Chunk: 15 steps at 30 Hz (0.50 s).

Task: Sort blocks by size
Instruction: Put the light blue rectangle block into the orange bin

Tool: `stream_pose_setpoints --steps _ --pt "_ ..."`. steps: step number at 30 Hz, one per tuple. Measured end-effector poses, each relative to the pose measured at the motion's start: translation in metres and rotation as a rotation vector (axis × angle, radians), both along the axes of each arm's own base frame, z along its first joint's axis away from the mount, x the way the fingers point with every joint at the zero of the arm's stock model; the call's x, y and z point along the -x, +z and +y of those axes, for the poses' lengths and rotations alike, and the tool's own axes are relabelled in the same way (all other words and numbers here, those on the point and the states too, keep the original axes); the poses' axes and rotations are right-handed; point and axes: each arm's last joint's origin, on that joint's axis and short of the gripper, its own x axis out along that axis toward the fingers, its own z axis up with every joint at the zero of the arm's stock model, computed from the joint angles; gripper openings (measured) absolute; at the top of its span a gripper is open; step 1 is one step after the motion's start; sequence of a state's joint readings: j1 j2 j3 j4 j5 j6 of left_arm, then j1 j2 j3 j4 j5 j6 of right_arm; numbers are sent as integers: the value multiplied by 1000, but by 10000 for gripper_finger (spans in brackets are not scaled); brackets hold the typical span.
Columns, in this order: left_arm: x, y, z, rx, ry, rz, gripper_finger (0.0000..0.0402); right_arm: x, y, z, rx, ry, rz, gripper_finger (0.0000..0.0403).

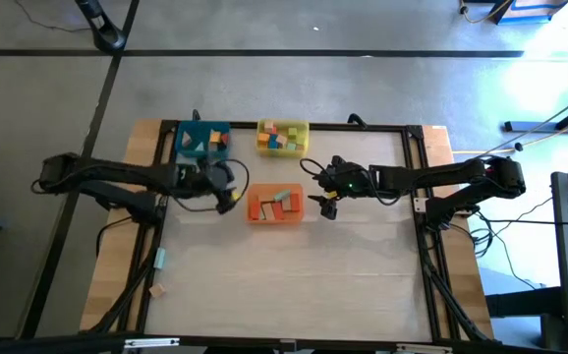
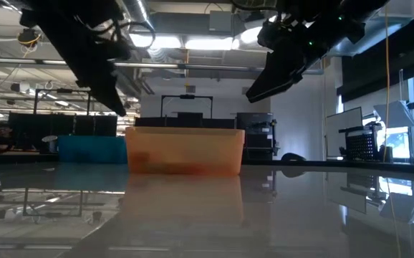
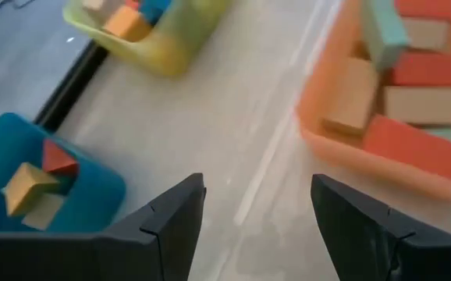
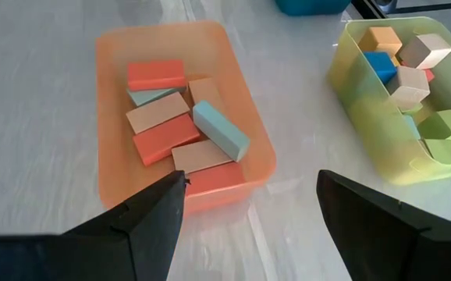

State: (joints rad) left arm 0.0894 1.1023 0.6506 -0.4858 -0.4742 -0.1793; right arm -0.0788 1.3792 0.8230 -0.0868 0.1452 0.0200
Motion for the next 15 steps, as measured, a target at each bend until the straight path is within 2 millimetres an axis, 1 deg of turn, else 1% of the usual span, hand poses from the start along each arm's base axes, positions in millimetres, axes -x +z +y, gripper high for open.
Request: stream_pose_setpoints --steps 4,7,9,12,15 --pt "-2 0 -13 -2 -61 -8 223 0 0 0 0 0 0 289" --pt "-6 2 -16 -8 -105 -36 223 0 0 0 -7 8 2 289" --pt "-8 3 -23 69 -185 -45 223 1 -1 1 -17 19 17 289" --pt "-8 6 -43 204 -308 -45 223 2 -2 1 -21 18 29 289" --pt "1 8 -61 272 -307 29 224 2 -3 1 -24 16 40 289"
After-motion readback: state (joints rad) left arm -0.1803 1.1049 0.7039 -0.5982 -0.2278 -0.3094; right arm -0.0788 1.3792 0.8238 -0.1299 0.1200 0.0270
